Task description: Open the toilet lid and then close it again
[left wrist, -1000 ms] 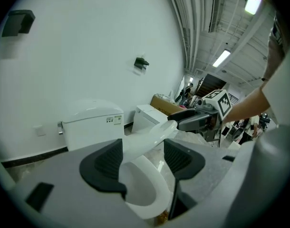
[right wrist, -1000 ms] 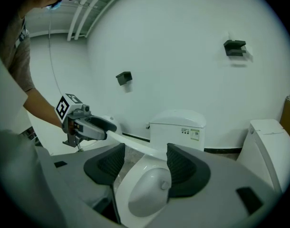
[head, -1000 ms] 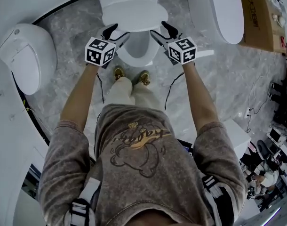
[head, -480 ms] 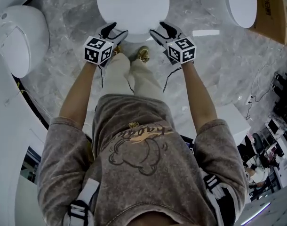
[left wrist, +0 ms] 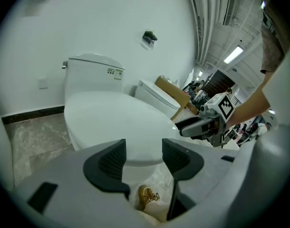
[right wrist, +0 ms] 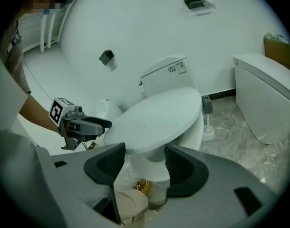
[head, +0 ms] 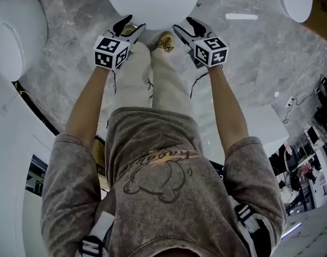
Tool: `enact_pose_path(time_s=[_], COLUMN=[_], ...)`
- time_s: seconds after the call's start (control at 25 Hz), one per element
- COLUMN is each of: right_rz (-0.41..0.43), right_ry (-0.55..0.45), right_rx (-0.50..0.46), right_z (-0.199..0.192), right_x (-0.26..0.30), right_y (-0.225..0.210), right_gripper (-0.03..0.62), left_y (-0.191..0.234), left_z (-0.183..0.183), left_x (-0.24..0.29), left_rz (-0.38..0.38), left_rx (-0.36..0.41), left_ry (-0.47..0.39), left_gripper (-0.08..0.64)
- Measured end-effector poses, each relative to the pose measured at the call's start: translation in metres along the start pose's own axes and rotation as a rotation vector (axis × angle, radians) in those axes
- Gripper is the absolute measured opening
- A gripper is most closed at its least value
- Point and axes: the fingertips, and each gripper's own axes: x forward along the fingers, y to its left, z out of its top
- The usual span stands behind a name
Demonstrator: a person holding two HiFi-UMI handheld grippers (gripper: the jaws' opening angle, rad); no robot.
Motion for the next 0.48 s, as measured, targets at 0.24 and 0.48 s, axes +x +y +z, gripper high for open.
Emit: enact_pose_path(time_s=[0.24, 0.48], right_rz=[-0.042, -0.117], right_ry=[0.082, 0.152], right_rx=[-0.006, -0.028], right_z=[-0.039, -0.079], right_x=[0.024, 0.053], right_y=[-0.013, -0.034], right_gripper=[0.274, 0.275], left_y=[0.009, 0.023], left_z=[-0.036, -0.074], left_x=[0.021, 0.049], left_rz=[0.015, 0.024], left_rx=[-0.031, -0.043], left_ry=[0.028, 0.075], left_gripper=[0.242, 0.236])
